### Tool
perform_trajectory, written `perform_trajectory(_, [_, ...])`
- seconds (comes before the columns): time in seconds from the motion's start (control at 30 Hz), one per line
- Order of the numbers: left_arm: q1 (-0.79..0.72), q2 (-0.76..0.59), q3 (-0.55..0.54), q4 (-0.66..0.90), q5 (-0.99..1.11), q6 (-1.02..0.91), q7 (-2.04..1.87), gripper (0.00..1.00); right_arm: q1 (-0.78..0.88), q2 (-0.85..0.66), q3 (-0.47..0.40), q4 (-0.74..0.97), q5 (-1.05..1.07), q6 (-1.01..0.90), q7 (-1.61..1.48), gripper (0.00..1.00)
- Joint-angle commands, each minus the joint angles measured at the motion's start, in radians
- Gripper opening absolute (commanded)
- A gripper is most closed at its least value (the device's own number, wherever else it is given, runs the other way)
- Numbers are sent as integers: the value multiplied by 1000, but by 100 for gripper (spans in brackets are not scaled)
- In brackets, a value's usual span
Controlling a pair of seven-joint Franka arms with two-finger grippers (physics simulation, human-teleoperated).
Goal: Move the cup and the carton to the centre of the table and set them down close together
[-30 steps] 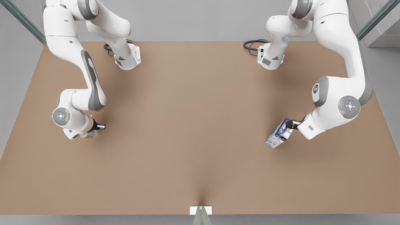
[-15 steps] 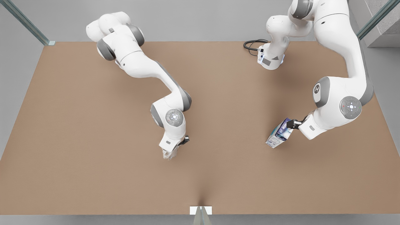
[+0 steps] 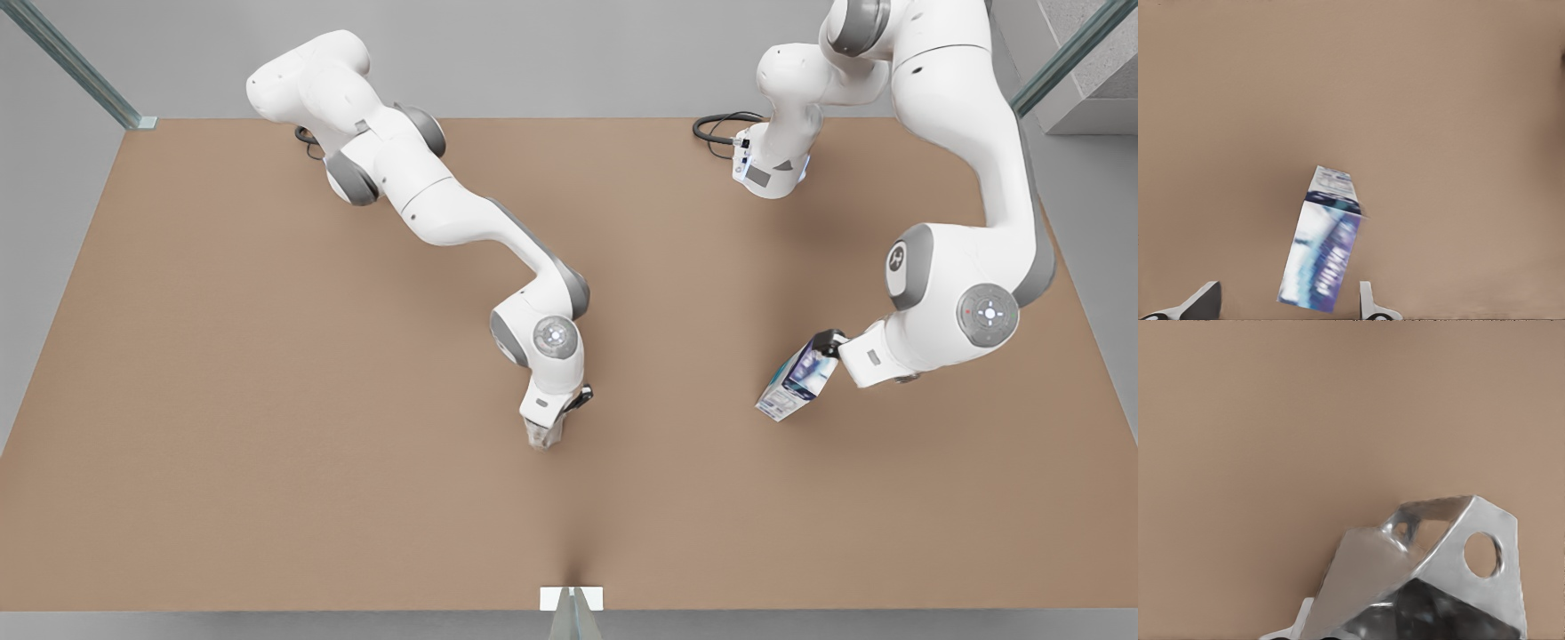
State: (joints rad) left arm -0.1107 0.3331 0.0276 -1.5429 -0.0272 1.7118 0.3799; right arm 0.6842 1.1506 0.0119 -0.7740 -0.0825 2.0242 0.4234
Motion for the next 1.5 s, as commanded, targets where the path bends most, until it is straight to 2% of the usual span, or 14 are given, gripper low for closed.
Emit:
perform_trajectory(0.0, [-3,3,-1,0,38,2,5,100,0,-2,-1,-1,-3,1,3,21])
perform_trajectory(0.13, [-1,-26,6,-175,30,183,-24,100,0,-8,-3,-5,-5,5,-1,94])
perform_trajectory(0.17, [-1,-42,6,-227,29,235,-30,100,0,-8,-7,-7,-7,24,-9,100])
perform_trajectory(0.33, [-7,-94,6,-372,13,258,-7,100,0,-8,-9,-7,-5,28,-20,100])
perform_trajectory(0.73, [-18,-42,6,-376,13,319,5,100,0,-61,2,-4,30,-56,-21,100])
perform_trajectory(0.77, [-18,-40,6,-376,13,321,5,100,-8,-110,2,-4,46,-110,-26,100])
perform_trajectory(0.8, [-18,-35,6,-375,13,325,4,76,-38,-186,0,-5,75,-194,-57,100])
perform_trajectory(0.83, [-18,-37,6,-376,13,325,4,62,-133,-314,-4,-34,78,-318,-89,100])
perform_trajectory(0.87, [-18,-37,6,-375,13,325,4,60,-259,-452,-4,-119,84,-430,-116,100])
perform_trajectory(0.97, [-18,-35,6,-375,13,327,4,59,-607,-902,-4,-542,60,-430,-350,100])
perform_trajectory(1.07, [-18,-28,6,-375,13,328,4,60,-698,-1043,-1,-742,21,-449,-348,100])
perform_trajectory(1.27, [-64,-108,-1,-326,-49,200,-136,61,-710,-1045,2,-685,9,-506,-348,100])
perform_trajectory(1.37, [-64,-106,-145,-260,-51,161,-355,61,-712,-1043,2,-685,6,-498,-364,100])
perform_trajectory(1.47, [-66,-66,-437,-164,-48,161,-821,61,-723,-1043,-1,-689,13,-529,-397,100])
